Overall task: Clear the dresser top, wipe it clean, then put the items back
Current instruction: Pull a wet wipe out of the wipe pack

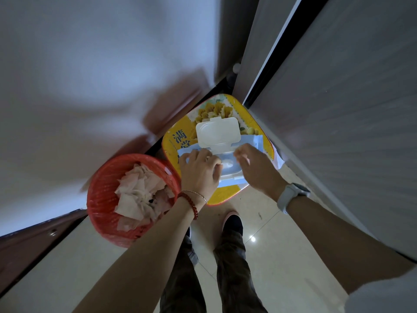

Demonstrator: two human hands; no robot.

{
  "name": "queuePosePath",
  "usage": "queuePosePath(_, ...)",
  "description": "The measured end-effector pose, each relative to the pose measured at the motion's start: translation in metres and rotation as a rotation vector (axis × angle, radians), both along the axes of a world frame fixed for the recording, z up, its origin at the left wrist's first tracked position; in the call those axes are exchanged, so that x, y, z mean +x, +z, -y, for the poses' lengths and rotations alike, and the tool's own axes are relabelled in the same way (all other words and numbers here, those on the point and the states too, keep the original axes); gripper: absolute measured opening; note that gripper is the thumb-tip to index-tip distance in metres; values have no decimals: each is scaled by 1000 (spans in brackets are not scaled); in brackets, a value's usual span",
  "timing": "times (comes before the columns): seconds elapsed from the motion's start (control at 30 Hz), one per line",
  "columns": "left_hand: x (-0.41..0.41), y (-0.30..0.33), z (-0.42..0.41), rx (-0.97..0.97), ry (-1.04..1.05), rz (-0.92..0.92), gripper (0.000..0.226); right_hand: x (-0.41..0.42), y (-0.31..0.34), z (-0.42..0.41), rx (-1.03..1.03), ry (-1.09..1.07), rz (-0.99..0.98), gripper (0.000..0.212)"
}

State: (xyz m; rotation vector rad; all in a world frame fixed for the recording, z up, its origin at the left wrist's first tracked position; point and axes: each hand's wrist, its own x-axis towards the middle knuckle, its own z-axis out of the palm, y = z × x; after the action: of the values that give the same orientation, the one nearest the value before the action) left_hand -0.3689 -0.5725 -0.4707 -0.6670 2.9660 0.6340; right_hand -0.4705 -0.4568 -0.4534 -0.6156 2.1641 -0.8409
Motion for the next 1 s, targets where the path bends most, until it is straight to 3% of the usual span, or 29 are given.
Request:
queuePosePath(0.1,-1,1,-4,45,31,-21,6,12,-6,-5,69,166,-188,16)
queuePosePath(0.2,0,1,-2,159,71,-43,6,17,-13,-1,71,144,-328,7)
queuePosePath(0.3,-1,2,-1,287,164,-72,5,17,-16,4,120,188,-454,12)
queuePosePath(0.4,-3,4,-2,316,204,-56,11,16,-12,9,172,207,-482,12)
queuePosePath(0.6,-5,5,2,228,103,45,7,6,-3,10,114,157,-219,13)
queuePosePath(0.73,-9,2,5,188,-16,94,22,7,2,3,29,150,-132,16)
queuePosePath(0.9,-9,5,10,303,-4,81,11,13,-1,-6,-36,12,-15,19)
queuePosePath(1.0,-8,8,15,354,-40,67,10,15,-4,-10,8,41,14,33)
